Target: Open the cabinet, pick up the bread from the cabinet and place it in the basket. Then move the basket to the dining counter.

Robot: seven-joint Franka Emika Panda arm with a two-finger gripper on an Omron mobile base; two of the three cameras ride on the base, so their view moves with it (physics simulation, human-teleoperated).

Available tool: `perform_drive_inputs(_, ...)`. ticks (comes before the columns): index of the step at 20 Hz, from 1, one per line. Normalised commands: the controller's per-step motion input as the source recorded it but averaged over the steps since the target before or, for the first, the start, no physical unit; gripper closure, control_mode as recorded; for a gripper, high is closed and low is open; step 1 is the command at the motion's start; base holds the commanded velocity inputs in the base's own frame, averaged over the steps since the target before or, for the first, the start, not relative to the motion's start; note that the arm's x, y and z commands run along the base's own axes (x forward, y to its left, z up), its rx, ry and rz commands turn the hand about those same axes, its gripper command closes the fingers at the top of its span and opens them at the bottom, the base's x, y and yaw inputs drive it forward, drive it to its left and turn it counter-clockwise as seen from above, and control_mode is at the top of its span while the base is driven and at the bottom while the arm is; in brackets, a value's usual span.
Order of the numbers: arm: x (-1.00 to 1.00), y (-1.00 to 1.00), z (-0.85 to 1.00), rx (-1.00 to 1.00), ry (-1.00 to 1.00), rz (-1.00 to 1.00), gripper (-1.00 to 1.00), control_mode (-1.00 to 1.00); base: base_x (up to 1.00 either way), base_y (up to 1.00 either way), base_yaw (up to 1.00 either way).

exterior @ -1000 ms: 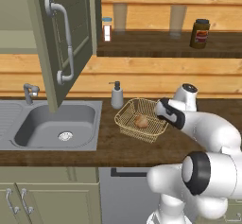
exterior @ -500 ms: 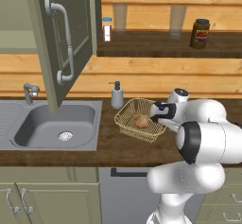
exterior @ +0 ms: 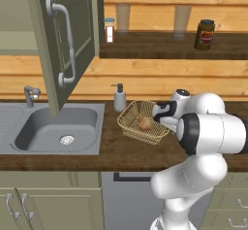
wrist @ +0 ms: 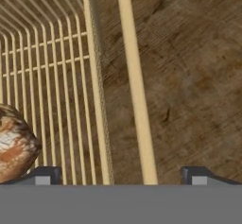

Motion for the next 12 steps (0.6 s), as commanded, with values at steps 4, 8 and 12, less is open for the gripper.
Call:
perform_drive_inputs(4, 0.0, 0.02, -0.22, 0.02, 0.02, 0.0, 1.0, -1.0, 0.0, 0.0, 0.0)
perform_drive_inputs(8, 0.0, 0.07, -0.2, 0.01, 0.02, 0.0, 1.0, -1.0, 0.0, 0.0, 0.0)
perform_drive_inputs(12, 0.0, 0.14, -0.17, 0.0, 0.0, 0.0, 1.0, -1.0, 0.0, 0.0, 0.0)
